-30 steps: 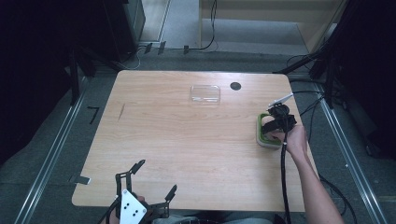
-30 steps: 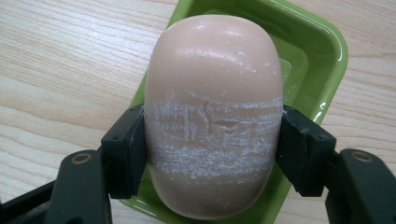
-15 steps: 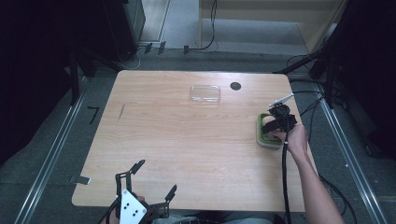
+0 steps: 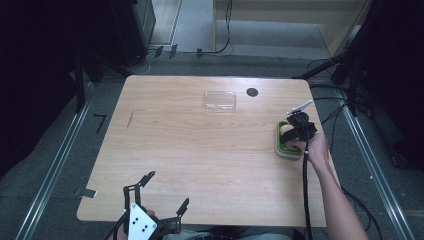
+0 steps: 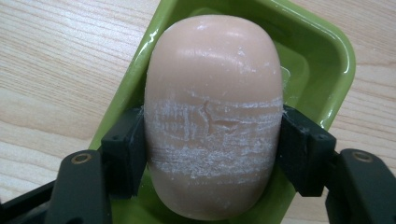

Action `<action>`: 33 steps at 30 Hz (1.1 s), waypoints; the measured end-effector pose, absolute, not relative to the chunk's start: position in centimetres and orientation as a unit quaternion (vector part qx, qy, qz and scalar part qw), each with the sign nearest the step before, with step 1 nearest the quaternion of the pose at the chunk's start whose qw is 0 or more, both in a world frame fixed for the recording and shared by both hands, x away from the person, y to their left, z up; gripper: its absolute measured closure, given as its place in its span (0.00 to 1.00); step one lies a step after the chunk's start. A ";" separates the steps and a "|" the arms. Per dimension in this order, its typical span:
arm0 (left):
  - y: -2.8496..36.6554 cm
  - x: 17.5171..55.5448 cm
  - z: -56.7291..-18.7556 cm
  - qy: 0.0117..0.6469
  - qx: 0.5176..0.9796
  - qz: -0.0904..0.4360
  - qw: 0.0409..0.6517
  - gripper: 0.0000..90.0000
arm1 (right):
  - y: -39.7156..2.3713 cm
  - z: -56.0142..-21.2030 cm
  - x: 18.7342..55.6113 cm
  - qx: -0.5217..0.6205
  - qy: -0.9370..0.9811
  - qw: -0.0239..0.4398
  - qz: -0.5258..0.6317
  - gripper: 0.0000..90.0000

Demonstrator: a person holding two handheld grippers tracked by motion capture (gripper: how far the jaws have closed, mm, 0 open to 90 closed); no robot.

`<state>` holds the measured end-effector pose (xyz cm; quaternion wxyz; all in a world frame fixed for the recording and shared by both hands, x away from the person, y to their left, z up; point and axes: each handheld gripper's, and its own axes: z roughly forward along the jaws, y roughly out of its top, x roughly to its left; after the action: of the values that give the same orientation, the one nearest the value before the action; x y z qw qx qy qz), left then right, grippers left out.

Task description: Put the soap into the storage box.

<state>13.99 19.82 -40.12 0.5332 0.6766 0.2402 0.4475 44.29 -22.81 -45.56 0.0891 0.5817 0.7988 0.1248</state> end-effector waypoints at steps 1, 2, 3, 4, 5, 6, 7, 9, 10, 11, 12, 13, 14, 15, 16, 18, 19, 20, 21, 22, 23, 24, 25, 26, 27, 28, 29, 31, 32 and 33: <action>19.8 14.0 -40.1 0.240 0.677 0.447 0.533 0.00 | -22.8 -45.6 44.3 0.582 0.798 0.088 0.126 0.37; 19.8 14.0 -40.1 0.241 0.676 0.447 0.533 0.00 | -22.8 -45.6 44.3 0.583 0.798 0.088 0.126 0.37; 19.8 14.0 -40.1 0.241 0.676 0.447 0.534 0.00 | -22.8 -45.6 44.3 0.583 0.798 0.089 0.126 0.37; 19.8 14.0 -40.1 0.240 0.676 0.447 0.533 0.00 | -22.9 -45.6 44.3 0.581 0.799 0.089 0.125 0.37; 19.8 14.0 -40.1 0.240 0.676 0.447 0.533 0.00 | -22.9 -45.6 44.3 0.581 0.799 0.089 0.125 0.37; 19.8 14.0 -40.1 0.240 0.677 0.447 0.533 0.00 | -22.8 -45.7 44.4 0.582 0.799 0.089 0.125 0.37; 19.8 14.0 -40.1 0.240 0.677 0.447 0.533 0.00 | -22.8 -45.7 44.4 0.582 0.799 0.089 0.123 0.37; 19.8 14.0 -40.1 0.241 0.676 0.448 0.533 0.00 | -22.7 -45.7 44.4 0.579 0.801 0.090 0.120 0.37; 19.8 14.0 -40.1 0.241 0.676 0.448 0.533 0.00 | -22.7 -45.7 44.5 0.578 0.802 0.090 0.120 0.37; 19.8 14.0 -40.1 0.241 0.676 0.448 0.533 0.00 | -22.7 -45.7 44.5 0.578 0.802 0.090 0.120 0.37; 19.8 14.0 -40.1 0.240 0.677 0.448 0.533 0.00 | -22.7 -45.7 44.5 0.578 0.802 0.090 0.120 0.37; 19.8 14.0 -40.1 0.241 0.677 0.448 0.533 0.00 | -22.7 -45.7 44.5 0.578 0.802 0.090 0.120 0.37; 19.8 14.0 -40.1 0.241 0.677 0.448 0.533 0.00 | -22.7 -45.7 44.5 0.578 0.802 0.090 0.120 0.37; 19.8 14.0 -40.1 0.241 0.676 0.448 0.533 0.00 | -22.7 -45.7 44.5 0.578 0.802 0.090 0.120 0.37; 19.8 14.0 -40.1 0.241 0.676 0.448 0.533 0.00 | -22.7 -45.7 44.5 0.578 0.802 0.090 0.120 0.37; 19.8 14.0 -40.1 0.241 0.676 0.447 0.533 0.00 | -22.7 -45.7 44.5 0.578 0.802 0.090 0.120 0.37; 19.8 14.0 -40.1 0.241 0.676 0.448 0.533 0.00 | -22.7 -45.7 44.5 0.578 0.802 0.090 0.120 0.37; 19.8 14.0 -40.1 0.241 0.676 0.448 0.533 0.00 | -22.7 -45.7 44.5 0.578 0.802 0.090 0.120 0.37; 19.8 14.0 -40.1 0.241 0.676 0.448 0.533 0.00 | -22.7 -45.7 44.5 0.578 0.802 0.090 0.119 0.37; 19.8 14.0 -40.1 0.241 0.676 0.448 0.533 0.00 | -22.7 -45.7 44.5 0.578 0.802 0.090 0.119 0.37; 19.8 14.0 -40.1 0.241 0.676 0.448 0.533 0.00 | -22.7 -45.7 44.5 0.578 0.802 0.090 0.119 0.37; 19.8 14.0 -40.1 0.241 0.676 0.448 0.533 0.00 | -22.7 -45.8 44.5 0.578 0.802 0.089 0.120 0.37; 19.8 14.0 -40.1 0.241 0.676 0.448 0.533 0.00 | -22.7 -45.7 44.5 0.578 0.803 0.089 0.119 0.37; 19.8 14.0 -40.1 0.241 0.677 0.448 0.533 0.00 | -22.7 -45.8 44.5 0.578 0.802 0.089 0.120 0.37; 19.8 14.0 -40.1 0.241 0.677 0.448 0.533 0.00 | -22.7 -45.7 44.5 0.577 0.803 0.089 0.119 0.37; 19.8 14.0 -40.1 0.241 0.676 0.448 0.533 0.00 | -22.7 -45.8 44.5 0.577 0.803 0.089 0.120 0.37; 19.8 14.0 -40.1 0.241 0.677 0.448 0.533 0.00 | -22.7 -45.8 44.5 0.576 0.804 0.089 0.120 0.37; 19.8 14.0 -40.1 0.241 0.676 0.448 0.533 0.00 | -22.7 -45.8 44.5 0.576 0.804 0.088 0.120 0.37; 19.8 14.0 -40.1 0.241 0.676 0.448 0.533 0.00 | -22.7 -45.8 44.5 0.576 0.804 0.087 0.120 0.36; 19.8 14.0 -40.1 0.241 0.676 0.448 0.533 0.00 | -22.7 -45.8 44.5 0.577 0.803 0.087 0.120 0.36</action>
<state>13.99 19.82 -40.12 0.5329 0.6764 0.2408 0.4478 44.54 -22.72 -45.78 0.0870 0.5767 0.8034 0.1200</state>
